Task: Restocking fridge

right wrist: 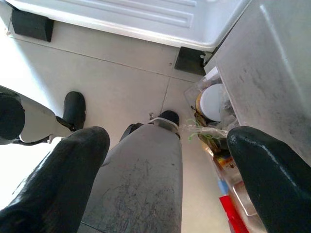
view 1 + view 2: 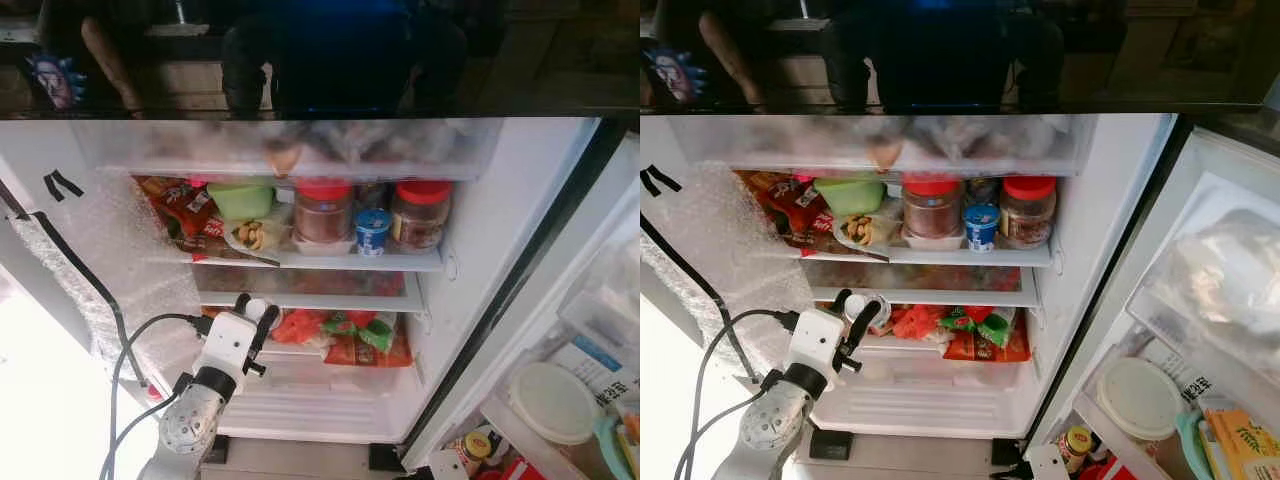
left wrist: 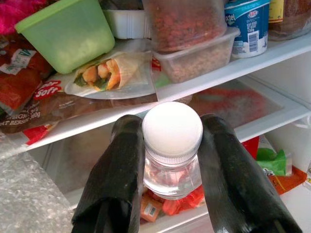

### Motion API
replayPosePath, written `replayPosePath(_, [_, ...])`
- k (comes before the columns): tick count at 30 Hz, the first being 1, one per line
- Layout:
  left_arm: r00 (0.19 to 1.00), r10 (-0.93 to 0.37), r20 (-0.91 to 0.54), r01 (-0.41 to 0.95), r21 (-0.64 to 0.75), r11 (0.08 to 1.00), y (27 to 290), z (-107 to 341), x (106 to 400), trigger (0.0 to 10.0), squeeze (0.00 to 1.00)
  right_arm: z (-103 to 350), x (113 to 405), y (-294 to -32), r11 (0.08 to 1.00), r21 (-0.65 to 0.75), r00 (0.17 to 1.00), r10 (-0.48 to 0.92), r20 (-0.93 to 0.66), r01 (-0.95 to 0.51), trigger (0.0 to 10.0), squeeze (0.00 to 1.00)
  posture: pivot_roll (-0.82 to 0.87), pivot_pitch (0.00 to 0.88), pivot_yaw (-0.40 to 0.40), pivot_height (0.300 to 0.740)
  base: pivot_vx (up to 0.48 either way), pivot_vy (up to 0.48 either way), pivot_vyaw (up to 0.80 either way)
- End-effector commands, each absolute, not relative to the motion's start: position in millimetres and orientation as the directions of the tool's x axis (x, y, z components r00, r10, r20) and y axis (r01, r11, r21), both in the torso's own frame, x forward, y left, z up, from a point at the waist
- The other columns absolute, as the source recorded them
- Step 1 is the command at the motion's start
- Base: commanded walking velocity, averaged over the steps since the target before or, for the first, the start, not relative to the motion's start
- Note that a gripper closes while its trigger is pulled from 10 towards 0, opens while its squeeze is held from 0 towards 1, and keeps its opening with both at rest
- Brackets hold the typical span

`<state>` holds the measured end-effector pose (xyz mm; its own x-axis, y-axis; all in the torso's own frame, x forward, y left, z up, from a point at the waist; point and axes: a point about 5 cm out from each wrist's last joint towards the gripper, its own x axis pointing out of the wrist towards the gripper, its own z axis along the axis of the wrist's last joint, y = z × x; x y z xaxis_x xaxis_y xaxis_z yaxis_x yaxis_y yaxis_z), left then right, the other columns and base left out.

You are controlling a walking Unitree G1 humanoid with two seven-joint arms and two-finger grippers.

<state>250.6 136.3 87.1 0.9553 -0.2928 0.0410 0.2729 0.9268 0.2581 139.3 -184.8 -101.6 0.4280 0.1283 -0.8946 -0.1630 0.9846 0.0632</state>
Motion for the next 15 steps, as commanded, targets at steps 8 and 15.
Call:
replayPosePath(8, [0.956, -0.288, 0.055, 0.261, 0.287, 0.922, 137.0, 90.5, 255.5, 10.0, 0.0, -98.2, 145.6, -192.3, 0.989, 0.036, 0.462, 0.098, -0.881, -0.142, 10.0, 0.0, 0.06, 0.0, -0.012, 0.681, 0.0, 0.0, 0.0])
replayPosePath(15, [0.957, -0.282, 0.062, 0.254, 0.286, 0.924, 136.7, 91.0, 257.1, 10.0, 0.0, -98.2, 145.2, -191.6, 0.988, 0.049, 0.463, 0.112, -0.879, -0.145, 10.0, 0.0, 0.06, 0.002, -0.014, 0.636, 0.0, 0.0, 0.0])
